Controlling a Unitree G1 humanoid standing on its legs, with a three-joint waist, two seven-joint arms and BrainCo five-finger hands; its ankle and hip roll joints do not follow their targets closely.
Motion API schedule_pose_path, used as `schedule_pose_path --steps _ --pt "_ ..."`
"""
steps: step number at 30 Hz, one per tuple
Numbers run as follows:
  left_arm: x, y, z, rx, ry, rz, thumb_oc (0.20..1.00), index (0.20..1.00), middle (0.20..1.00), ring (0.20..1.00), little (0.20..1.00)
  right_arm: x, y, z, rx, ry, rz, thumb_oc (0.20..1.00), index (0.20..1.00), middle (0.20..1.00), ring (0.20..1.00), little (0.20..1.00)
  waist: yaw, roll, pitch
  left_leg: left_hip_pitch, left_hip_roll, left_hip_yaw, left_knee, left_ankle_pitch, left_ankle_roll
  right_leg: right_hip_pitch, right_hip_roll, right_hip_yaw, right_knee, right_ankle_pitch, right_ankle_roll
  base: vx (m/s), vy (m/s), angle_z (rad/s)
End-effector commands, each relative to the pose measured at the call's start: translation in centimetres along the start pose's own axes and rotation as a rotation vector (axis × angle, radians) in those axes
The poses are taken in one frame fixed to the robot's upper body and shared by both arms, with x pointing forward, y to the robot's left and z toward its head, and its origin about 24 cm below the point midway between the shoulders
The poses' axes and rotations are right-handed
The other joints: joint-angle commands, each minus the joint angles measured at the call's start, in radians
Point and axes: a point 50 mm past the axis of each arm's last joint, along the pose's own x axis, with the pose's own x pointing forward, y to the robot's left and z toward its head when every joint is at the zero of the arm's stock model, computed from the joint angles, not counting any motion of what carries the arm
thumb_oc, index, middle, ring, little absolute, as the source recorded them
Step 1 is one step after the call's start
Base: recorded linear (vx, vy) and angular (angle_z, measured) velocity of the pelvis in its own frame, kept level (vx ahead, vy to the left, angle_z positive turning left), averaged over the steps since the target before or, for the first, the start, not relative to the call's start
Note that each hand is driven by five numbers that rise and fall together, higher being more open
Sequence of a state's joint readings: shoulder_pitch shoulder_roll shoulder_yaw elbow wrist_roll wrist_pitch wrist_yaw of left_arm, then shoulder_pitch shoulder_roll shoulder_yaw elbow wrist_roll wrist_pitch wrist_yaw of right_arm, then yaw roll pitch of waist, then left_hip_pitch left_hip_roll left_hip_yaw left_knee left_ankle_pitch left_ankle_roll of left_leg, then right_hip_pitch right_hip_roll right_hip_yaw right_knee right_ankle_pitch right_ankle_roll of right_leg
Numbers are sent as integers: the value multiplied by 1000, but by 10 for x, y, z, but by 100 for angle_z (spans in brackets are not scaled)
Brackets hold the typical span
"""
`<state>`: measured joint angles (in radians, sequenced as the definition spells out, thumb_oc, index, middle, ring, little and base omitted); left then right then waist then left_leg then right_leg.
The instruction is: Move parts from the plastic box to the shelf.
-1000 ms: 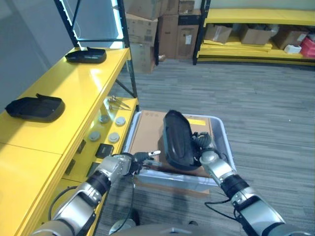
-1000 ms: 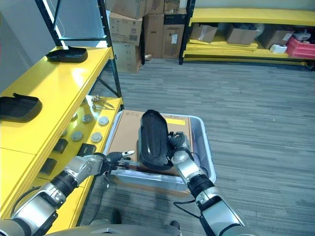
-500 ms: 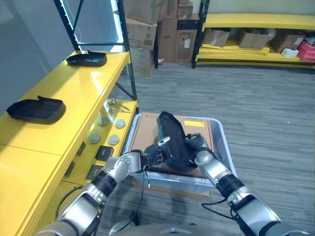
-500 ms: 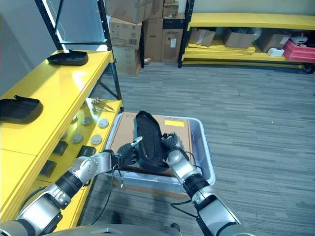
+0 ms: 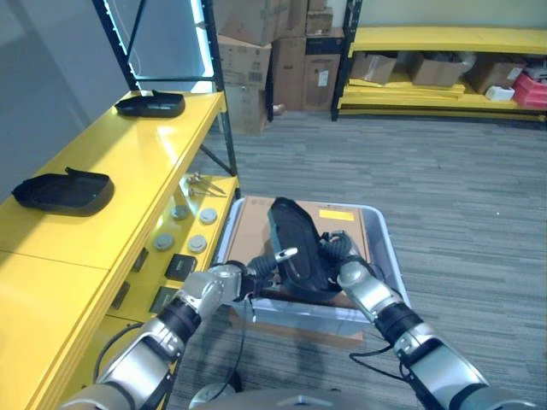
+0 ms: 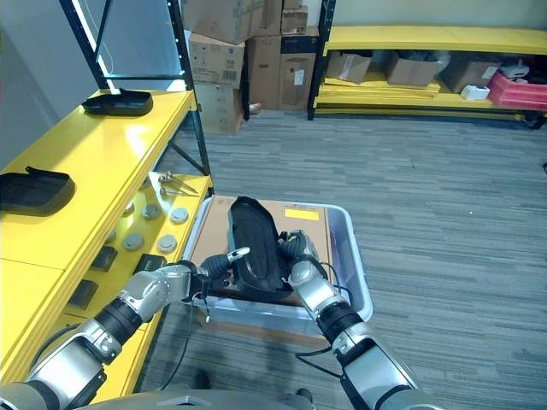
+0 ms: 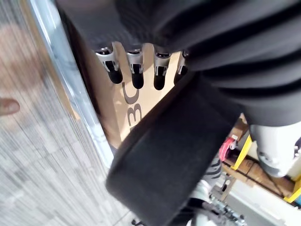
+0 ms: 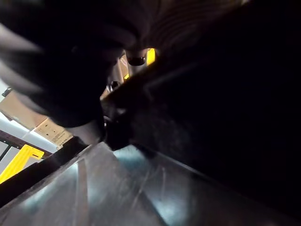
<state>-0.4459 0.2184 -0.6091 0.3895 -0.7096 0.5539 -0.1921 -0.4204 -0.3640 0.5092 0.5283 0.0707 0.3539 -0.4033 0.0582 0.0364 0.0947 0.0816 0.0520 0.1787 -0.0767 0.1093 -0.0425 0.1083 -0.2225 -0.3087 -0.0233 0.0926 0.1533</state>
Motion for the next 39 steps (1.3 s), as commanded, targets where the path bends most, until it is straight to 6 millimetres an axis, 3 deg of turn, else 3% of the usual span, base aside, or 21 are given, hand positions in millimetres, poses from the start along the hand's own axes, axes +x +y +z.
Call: schedule_pose_path --steps 1,14,15,16,23,30,37,38,39 --pt "11 -25 32 139 -67 -64 1000 1000 1000 1000 1000 10 -8 63 -65 -212 -13 200 200 200 200 200 33 4 -24 -10 23 0 34 -74 -5 -3 -61 -10 21 -4 80 0 0 0" --pt "23 -40 28 71 -38 -39 1000 1000 1000 1000 1000 5 17 83 -29 -239 26 200 200 200 200 200 38 7 -24 0 25 -2 33 -73 -6 4 -61 -12 24 -5 78 0 0 0" --pt "23 -39 28 68 -46 -20 514 514 514 514 514 4 19 84 -26 -242 28 200 200 200 200 200 39 6 -24 0 24 -3 34 -73 -6 3 -60 -12 25 -5 78 0 0 0" --pt "24 -37 29 59 -57 7 200 200 200 200 200 4 20 86 -22 -245 32 200 200 200 200 200 40 5 -24 -2 24 -4 34 -73 -6 3 -60 -11 24 -5 77 0 0 0" --pt "19 -22 37 67 -160 117 200 200 200 200 200 -3 20 82 51 -237 56 200 200 200 200 200 31 -1 -15 3 29 0 29 -70 -10 3 -55 -7 21 -7 75 0 0 0" --pt "14 -21 49 95 -229 137 200 200 200 200 200 -5 21 86 140 -216 70 200 200 200 200 200 32 -1 -7 9 33 -1 29 -67 -15 9 -53 -9 20 -6 74 0 0 0" --pt "2 -28 80 176 -361 159 200 200 200 200 200 -7 25 97 373 -183 126 200 200 200 200 200 43 1 0 17 37 -12 31 -67 -19 22 -54 -16 16 -5 69 4 -1 -6" --pt "-1 -28 85 164 -381 182 200 200 200 200 200 -8 25 101 455 -183 145 868 868 868 868 868 46 1 0 19 38 -13 32 -67 -20 25 -53 -18 15 -5 68 0 0 0" --pt "-2 -27 87 128 -396 196 200 200 200 200 200 -8 25 104 513 -180 150 1000 1000 1000 1000 1000 48 1 -1 19 39 -15 33 -67 -21 26 -53 -18 14 -5 67 0 0 0"
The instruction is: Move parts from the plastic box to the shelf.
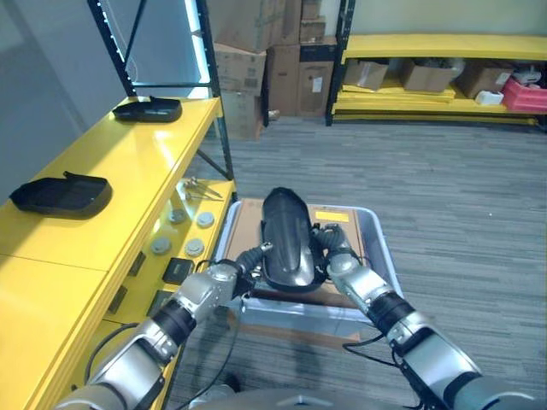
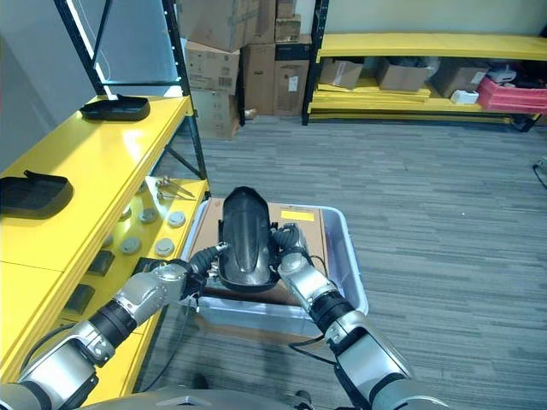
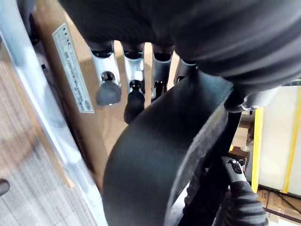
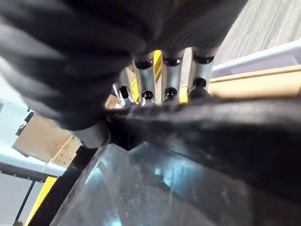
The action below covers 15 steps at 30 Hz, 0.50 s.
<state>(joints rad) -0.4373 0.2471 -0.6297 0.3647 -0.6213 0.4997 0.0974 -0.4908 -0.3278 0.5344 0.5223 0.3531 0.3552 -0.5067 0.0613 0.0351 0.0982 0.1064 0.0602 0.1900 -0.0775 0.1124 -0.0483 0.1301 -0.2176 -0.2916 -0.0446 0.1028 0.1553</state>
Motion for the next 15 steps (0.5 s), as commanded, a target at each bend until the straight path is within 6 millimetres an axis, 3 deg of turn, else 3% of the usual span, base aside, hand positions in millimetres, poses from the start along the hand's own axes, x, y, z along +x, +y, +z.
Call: schedule_pose_path --steps 1,7,10,12,15 --pt "-6 -36 90 -59 -373 -107 200 200 200 200 200 -11 33 72 299 -194 166 1000 1000 1000 1000 1000 45 2 -5 -5 31 -26 34 -71 -15 6 -58 -37 35 -16 64 0 0 0" --pt "-14 -10 106 -130 -484 44 200 200 200 200 200 -7 21 65 535 -187 152 1000 1000 1000 1000 1000 50 -2 -12 -6 37 -27 39 -71 -17 10 -57 -46 36 -22 58 0 0 0" --pt "-20 14 109 -93 -555 136 200 200 200 200 200 0 -1 51 601 -193 72 1000 1000 1000 1000 1000 49 -3 -17 -7 40 -25 42 -72 -19 11 -55 -48 34 -25 56 0 0 0" --pt "-30 37 108 -82 -597 202 200 200 200 200 200 6 -31 31 641 -175 -22 1000 1000 1000 1000 1000 46 -4 -22 -11 41 -25 45 -73 -20 9 -53 -46 35 -28 55 0 0 0" --pt "-39 56 103 -74 -619 266 200 200 200 200 200 5 -54 15 619 -173 -83 1000 1000 1000 1000 1000 37 -6 -21 -12 42 -19 48 -76 -18 5 -52 -40 37 -32 54 0 0 0"
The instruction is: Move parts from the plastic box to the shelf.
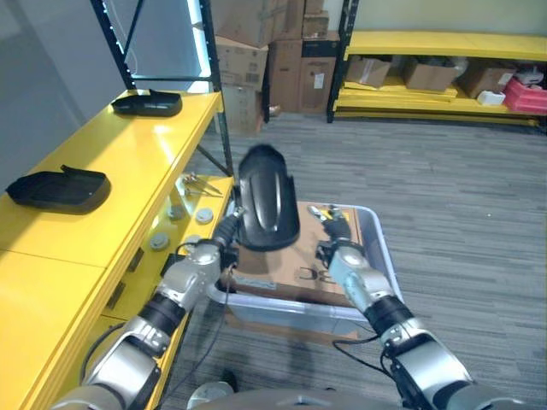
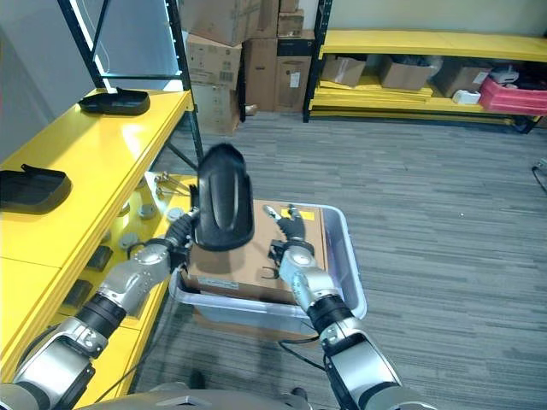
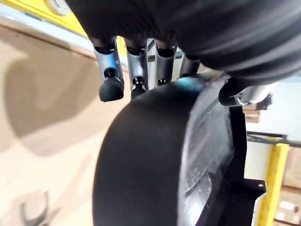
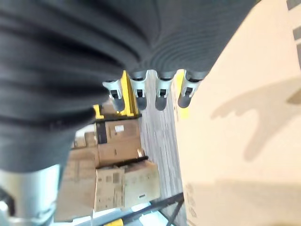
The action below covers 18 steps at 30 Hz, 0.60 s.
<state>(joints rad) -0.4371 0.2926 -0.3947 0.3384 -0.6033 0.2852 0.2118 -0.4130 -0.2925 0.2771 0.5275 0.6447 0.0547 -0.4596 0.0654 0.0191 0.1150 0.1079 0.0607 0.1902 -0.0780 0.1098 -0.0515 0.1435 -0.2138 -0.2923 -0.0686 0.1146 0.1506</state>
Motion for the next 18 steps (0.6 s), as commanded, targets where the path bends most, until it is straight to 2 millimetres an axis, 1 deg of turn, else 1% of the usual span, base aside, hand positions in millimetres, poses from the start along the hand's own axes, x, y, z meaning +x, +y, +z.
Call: schedule_pose_path --steps 1,2,3,4,5,6,7,9,10,12,13,15,17,18 --pt "-1 -2 57 19 -295 -12 200 200 200 200 200 3 -24 25 12 -122 -25 1000 1000 1000 1000 1000 27 9 -36 -14 41 -19 48 -75 -13 -11 -55 -34 62 -44 59 0 0 0" --pt "-6 13 54 22 -308 32 200 200 200 200 200 1 -45 23 5 -121 -71 1000 1000 1000 1000 1000 20 7 -35 -13 40 -14 47 -76 -11 -13 -54 -29 62 -45 59 -23 8 -13" --pt "-9 21 52 16 -316 59 200 200 200 200 200 -1 -58 21 4 -114 -95 1000 1000 1000 1000 1000 16 5 -34 -13 40 -12 46 -76 -10 -15 -53 -25 61 -45 59 -37 5 -15" --pt "-17 39 47 8 -342 121 200 200 200 200 200 -8 -86 9 -1 -80 -149 1000 1000 1000 1000 1000 5 0 -33 -12 39 -3 41 -76 -7 -20 -51 -17 59 -45 60 -49 -2 -15" --pt "-25 53 46 5 -376 164 200 200 200 200 200 -16 -107 -5 -31 -41 -188 1000 1000 1000 1000 1000 -4 -3 -30 -12 37 3 38 -76 -4 -25 -51 -13 60 -45 61 -83 -9 -4" --pt "-36 69 47 0 -423 216 200 200 200 200 200 -29 -129 -29 -53 45 -247 1000 1000 1000 1000 1000 -18 -8 -28 -15 35 13 37 -77 0 -35 -51 -6 65 -46 64 -62 -7 -8" --pt "-36 69 46 1 -421 216 200 200 200 200 200 -29 -129 -29 -54 46 -247 1000 1000 1000 1000 1000 -18 -8 -29 -15 35 14 37 -77 0 -35 -51 -6 66 -46 64 -65 -3 -19" --pt "-50 83 52 5 -487 273 200 200 200 200 200 -46 -151 -61 -100 171 -318 1000 1000 1000 1000 1000 -30 -12 -24 -18 31 23 32 -77 5 -45 -53 0 72 -47 66 -44 5 -26" --pt "-53 86 54 7 -500 286 200 200 200 200 200 -51 -156 -69 -105 203 -332 1000 1000 1000 1000 1000 -33 -13 -23 -18 30 25 31 -77 6 -47 -53 1 73 -47 67 -40 6 -13" --pt "-72 102 66 43 -617 352 200 200 200 200 200 -81 -179 -116 -132 368 -397 1000 1000 1000 1000 1000 -40 -16 -19 -18 20 34 19 -78 13 -56 -58 9 79 -45 73 -38 -1 -11" --pt "-79 106 71 68 -657 379 200 200 200 200 200 -92 -186 -131 -149 429 -410 1000 1000 1000 1000 1000 -38 -17 -18 -22 14 30 15 -79 15 -59 -59 9 84 -48 74 -26 -14 -14" --pt "-90 112 80 83 -709 398 200 200 200 200 200 -113 -193 -157 -156 534 -410 1000 1000 1000 1000 1000 -32 -18 -14 -31 -1 3 10 -83 23 -67 -55 23 110 -67 73 -50 -41 -4" --pt "-100 114 92 98 -782 399 200 200 200 200 200 -135 -195 -182 -199 665 -386 1000 1000 1000 1000 1000 -29 -11 -14 -62 -11 -50 4 -79 35 -103 -20 67 157 -105 52 -121 -75 17" --pt "-100 111 94 92 -798 373 200 200 200 200 200 -142 -195 -189 -195 695 -386 1000 1000 1000 1000 1000 -33 -7 -11 -70 -16 -80 4 -79 37 -113 5 91 170 -125 37 -120 -91 31"
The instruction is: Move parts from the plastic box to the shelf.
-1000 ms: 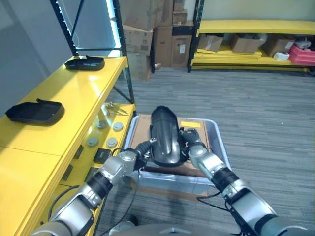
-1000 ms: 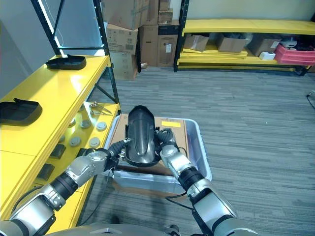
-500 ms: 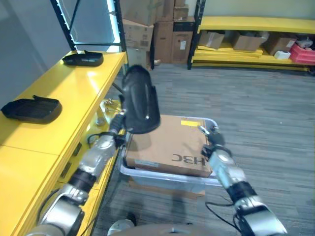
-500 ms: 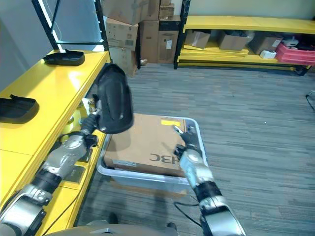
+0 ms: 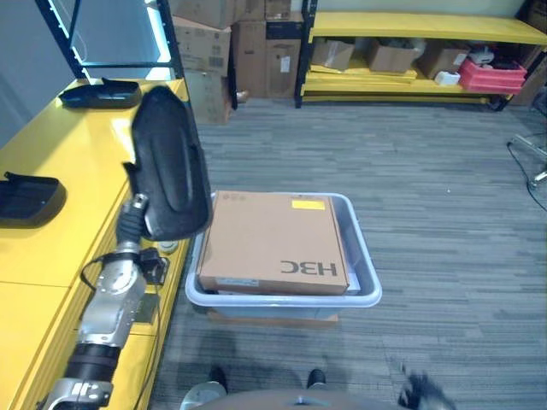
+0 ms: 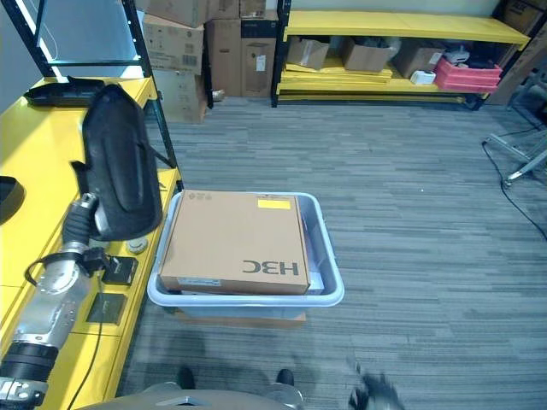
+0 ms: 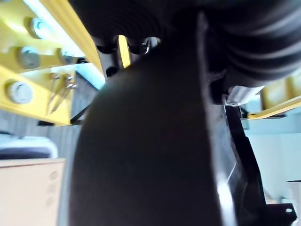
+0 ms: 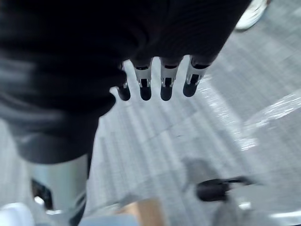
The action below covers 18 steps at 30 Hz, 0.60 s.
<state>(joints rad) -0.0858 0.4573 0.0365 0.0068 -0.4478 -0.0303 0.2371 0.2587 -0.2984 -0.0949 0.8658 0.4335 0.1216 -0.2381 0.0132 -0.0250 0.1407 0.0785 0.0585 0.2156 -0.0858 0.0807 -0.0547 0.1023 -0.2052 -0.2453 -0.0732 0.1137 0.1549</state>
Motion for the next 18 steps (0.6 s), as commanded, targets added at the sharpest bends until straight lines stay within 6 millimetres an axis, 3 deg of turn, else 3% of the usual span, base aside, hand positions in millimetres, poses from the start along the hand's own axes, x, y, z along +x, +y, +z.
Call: schedule_pose_path --steps 1,2,4,6,8,10,13,15,16,18 --pt "15 -8 60 -28 -336 -62 200 200 200 200 200 2 15 19 -92 -90 88 1000 1000 1000 1000 1000 11 41 -35 -54 -19 -144 11 -45 41 -86 32 72 186 -143 13 -108 -103 42" --pt "13 -15 64 -38 -375 -87 200 200 200 200 200 0 16 2 -123 -53 92 1000 1000 1000 1000 1000 1 46 -33 -68 -27 -192 9 -35 40 -99 77 103 206 -168 -9 -122 -157 190" --pt "9 -25 72 -54 -434 -93 200 200 200 200 200 -3 26 -13 -230 -23 136 1000 1000 1000 1000 1000 7 47 -30 -91 -33 -245 7 -15 30 -100 111 105 203 -172 -30 -152 -187 278" --pt "3 -27 82 -47 -500 -84 200 200 200 200 200 -4 33 -16 -269 -20 142 1000 1000 1000 1000 1000 32 49 -22 -109 -30 -271 3 2 16 -97 131 92 194 -175 -42 -212 -206 76" --pt "-8 -15 95 -46 -557 -9 200 200 200 200 200 -4 43 -6 -425 -78 189 1000 1000 1000 1000 1000 84 50 -3 -154 -17 -308 9 38 -25 -68 156 49 149 -168 -55 -221 -249 54" --pt "-10 -7 98 -34 -565 39 200 200 200 200 200 -4 45 -2 -455 -93 199 1000 1000 1000 1000 1000 99 52 4 -178 -9 -309 13 56 -40 -57 163 35 134 -163 -56 -133 -129 67" --pt "-11 13 98 33 -558 152 200 200 200 200 200 -4 48 6 -536 -128 207 1000 1000 1000 1000 1000 117 60 26 -234 21 -231 21 101 -69 -31 173 -12 114 -154 -52 -137 -128 62" --pt "-11 20 94 56 -534 181 200 200 200 200 200 -4 46 6 -562 -130 202 1000 1000 1000 1000 1000 104 61 39 -260 61 -114 50 121 -78 -21 169 -64 114 -147 -53 -109 -27 99" --pt "-12 25 90 77 -518 219 200 200 200 200 200 -4 45 4 -575 -127 200 1000 1000 1000 1000 1000 96 54 45 -259 79 -57 82 112 -78 -15 159 -96 111 -144 -54 -139 31 131" --pt "-15 31 84 116 -496 279 200 200 200 200 200 -3 45 6 -610 -128 211 1000 1000 1000 1000 1000 96 45 44 -248 86 -21 113 91 -72 -18 145 -122 99 -134 -57 -123 63 95"
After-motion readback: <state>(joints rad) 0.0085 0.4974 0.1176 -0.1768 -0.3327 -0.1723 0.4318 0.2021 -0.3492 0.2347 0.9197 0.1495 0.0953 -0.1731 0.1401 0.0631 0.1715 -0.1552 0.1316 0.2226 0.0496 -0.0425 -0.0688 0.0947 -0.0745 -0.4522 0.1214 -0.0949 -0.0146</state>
